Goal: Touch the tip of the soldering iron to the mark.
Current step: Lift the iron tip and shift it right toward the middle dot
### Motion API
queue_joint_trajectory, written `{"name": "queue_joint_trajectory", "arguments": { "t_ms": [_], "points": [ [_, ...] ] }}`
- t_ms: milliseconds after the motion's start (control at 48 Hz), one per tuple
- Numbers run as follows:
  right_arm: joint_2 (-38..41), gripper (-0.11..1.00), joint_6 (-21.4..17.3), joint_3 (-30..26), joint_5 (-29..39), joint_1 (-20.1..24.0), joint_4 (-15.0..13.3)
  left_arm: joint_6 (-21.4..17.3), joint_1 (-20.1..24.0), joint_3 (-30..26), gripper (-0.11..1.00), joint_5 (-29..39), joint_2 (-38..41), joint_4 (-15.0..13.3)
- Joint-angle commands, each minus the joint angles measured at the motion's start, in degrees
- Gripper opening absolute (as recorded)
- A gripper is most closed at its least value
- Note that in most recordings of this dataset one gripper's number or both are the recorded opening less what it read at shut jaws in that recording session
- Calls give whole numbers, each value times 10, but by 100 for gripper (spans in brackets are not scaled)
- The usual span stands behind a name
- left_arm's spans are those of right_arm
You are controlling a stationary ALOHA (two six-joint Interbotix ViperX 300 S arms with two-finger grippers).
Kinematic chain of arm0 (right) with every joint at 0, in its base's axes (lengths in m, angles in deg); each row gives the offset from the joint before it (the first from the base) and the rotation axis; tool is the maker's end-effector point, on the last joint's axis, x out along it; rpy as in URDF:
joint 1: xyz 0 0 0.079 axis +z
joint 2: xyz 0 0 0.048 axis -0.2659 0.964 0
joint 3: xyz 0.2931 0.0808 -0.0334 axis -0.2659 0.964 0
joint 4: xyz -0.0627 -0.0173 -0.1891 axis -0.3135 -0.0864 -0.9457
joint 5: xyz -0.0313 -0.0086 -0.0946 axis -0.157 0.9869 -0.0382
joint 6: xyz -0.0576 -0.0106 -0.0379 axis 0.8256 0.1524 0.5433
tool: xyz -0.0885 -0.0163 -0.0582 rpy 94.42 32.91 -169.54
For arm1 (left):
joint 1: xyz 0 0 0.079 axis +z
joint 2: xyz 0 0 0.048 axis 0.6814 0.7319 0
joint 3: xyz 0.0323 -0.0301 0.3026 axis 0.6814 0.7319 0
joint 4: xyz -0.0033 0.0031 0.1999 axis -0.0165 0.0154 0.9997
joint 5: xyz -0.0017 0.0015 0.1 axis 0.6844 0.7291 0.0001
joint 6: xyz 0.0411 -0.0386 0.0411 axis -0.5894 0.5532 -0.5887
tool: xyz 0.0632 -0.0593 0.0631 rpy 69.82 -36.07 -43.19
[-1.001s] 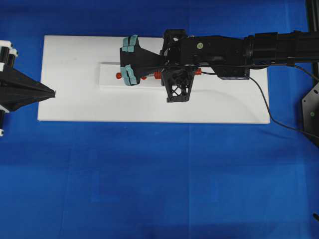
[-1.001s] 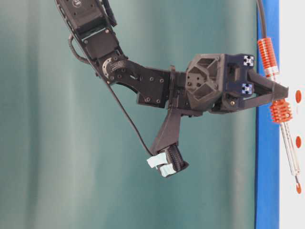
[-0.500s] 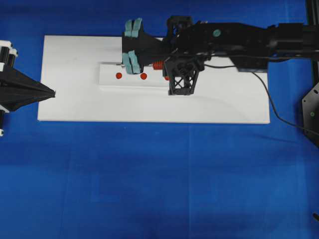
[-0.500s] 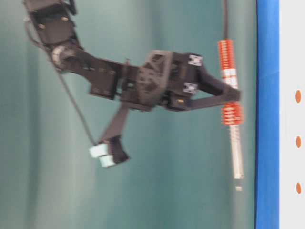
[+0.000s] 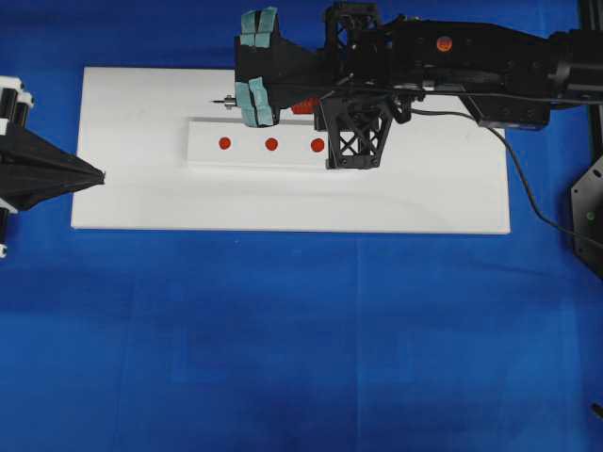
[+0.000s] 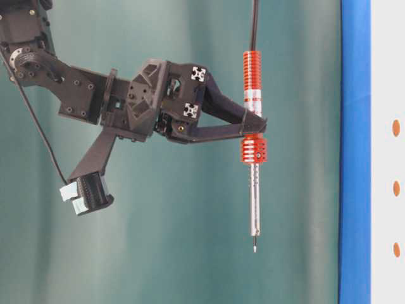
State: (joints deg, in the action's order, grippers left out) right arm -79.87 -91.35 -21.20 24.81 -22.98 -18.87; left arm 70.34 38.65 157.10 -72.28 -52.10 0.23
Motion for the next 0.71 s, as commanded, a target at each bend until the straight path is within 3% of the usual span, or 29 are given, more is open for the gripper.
{"name": "queue_joint_trajectory", "arguments": {
  "t_ms": [0,271,417,688],
  "points": [
    [-21,7,-3,-3,1,3,-1,0,-1,-7,0,-2,4,2],
    [-69,7,-5,75,1,7,2,0,-2,-6,0,-1,4,2],
    [-97,7,-25,115,1,8,3,0,-2,-6,0,-1,4,2],
    [-112,7,-31,134,-1,7,4,0,-1,-6,0,-2,4,2]
  ]
}}
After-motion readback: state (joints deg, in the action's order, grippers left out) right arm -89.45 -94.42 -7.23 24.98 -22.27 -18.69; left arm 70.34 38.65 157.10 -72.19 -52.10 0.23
